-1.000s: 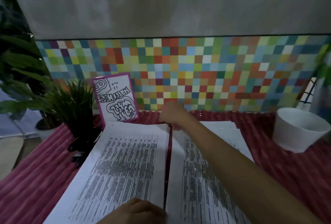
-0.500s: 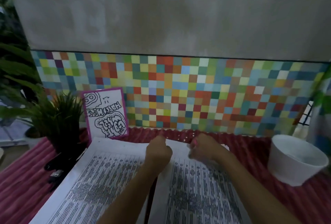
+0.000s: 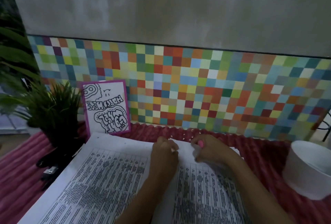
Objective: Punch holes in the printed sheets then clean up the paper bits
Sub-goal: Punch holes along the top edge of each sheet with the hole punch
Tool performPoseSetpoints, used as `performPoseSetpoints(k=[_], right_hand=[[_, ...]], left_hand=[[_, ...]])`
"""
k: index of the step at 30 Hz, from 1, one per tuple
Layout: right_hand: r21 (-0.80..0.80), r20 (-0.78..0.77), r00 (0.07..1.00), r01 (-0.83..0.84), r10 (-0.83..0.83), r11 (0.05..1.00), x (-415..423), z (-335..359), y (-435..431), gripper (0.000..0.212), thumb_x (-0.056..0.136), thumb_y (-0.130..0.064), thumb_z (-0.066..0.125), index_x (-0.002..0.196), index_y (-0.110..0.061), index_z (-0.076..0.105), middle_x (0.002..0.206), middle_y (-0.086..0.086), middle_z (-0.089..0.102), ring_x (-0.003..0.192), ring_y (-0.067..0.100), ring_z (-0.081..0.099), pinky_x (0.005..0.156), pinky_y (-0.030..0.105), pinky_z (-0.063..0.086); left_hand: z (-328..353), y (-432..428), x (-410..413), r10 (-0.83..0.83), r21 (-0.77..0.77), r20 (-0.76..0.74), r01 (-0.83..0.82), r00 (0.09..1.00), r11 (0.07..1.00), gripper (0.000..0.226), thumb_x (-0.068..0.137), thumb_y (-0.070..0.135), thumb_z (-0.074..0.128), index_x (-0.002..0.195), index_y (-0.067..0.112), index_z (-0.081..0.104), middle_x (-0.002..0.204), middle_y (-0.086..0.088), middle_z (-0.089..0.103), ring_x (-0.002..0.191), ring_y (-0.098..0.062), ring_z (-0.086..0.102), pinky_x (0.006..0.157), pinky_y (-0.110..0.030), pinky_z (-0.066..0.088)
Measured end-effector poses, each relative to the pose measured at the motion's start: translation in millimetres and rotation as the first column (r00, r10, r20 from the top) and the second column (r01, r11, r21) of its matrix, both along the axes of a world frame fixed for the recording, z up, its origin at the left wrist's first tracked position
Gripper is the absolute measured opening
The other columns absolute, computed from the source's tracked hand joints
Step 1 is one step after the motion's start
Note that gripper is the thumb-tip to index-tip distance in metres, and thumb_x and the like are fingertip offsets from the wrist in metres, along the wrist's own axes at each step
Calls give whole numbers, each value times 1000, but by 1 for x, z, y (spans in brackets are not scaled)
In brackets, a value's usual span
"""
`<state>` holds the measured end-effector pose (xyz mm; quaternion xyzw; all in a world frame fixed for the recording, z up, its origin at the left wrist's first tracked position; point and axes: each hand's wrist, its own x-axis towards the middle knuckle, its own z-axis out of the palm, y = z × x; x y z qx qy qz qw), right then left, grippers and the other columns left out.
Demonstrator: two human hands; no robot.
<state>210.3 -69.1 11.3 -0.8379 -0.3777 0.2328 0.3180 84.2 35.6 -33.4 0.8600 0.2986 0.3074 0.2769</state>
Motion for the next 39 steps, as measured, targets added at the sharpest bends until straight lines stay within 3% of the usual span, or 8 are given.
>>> performPoseSetpoints(k=[3,7,13,19,25,29,34,39], right_hand=[[-12,37,999,-22,23,1000,1,0,2,21,78,0,70,88,-18,71,80,-2,66,71,10,61,59,20,48],[31,144,989,23,-28,999,3,0,3,22,80,-1,65,62,-3,53,59,6,46,53,17,43,48,23,36],[97,404,911,43,-79,994,9,-2,18,18,81,-5,65,64,-2,61,74,18,66,67,29,63,64,40,57],[3,413,911,-6,5,1000,6,-11,33,30,71,-3,59,51,-22,47,54,-3,50,52,15,51,53,28,44],[18,429,903,-18,9,1000,8,-16,33,33,67,-5,59,45,-12,35,48,1,35,45,17,34,48,29,35],[90,441,897,-15,-27,996,9,-20,31,29,63,-2,59,48,-9,35,56,15,41,49,20,37,47,29,35],[105,467,872,109,-146,988,0,-24,25,11,80,-9,64,75,-8,73,84,6,69,71,16,64,62,28,54],[220,545,783,211,-299,952,-12,-28,22,5,83,-18,68,80,-16,69,104,7,63,95,29,59,81,40,52]], left_hand=[[3,0,-2,-30,-50,11,30,999,998,16,92,-3,52,89,8,64,83,-3,64,74,-15,57,57,-11,37],[9,-4,-2,-41,-179,129,64,991,982,17,97,2,50,87,16,53,72,5,58,64,-6,53,56,-10,38],[9,-4,-4,83,-285,127,-43,988,958,32,92,11,63,122,10,52,106,-2,66,91,-15,60,69,-16,41],[8,0,-6,121,-276,72,-97,990,956,33,86,-9,55,114,7,60,80,9,59,67,0,52,50,-6,40],[6,-2,-4,107,-252,80,-84,991,964,38,87,-6,54,122,9,59,103,-3,69,79,-9,57,50,-5,37],[5,-1,-4,109,-219,86,-88,990,972,38,87,-6,54,121,8,60,96,-1,67,72,-5,55,48,-7,37],[1,-2,-4,118,-125,76,-108,990,986,36,86,-7,52,117,7,63,92,-4,68,72,-10,56,50,-10,34],[5,-6,-8,91,32,143,-96,986,995,41,86,-6,54,121,11,65,94,-7,73,77,-17,64,66,-24,51]])
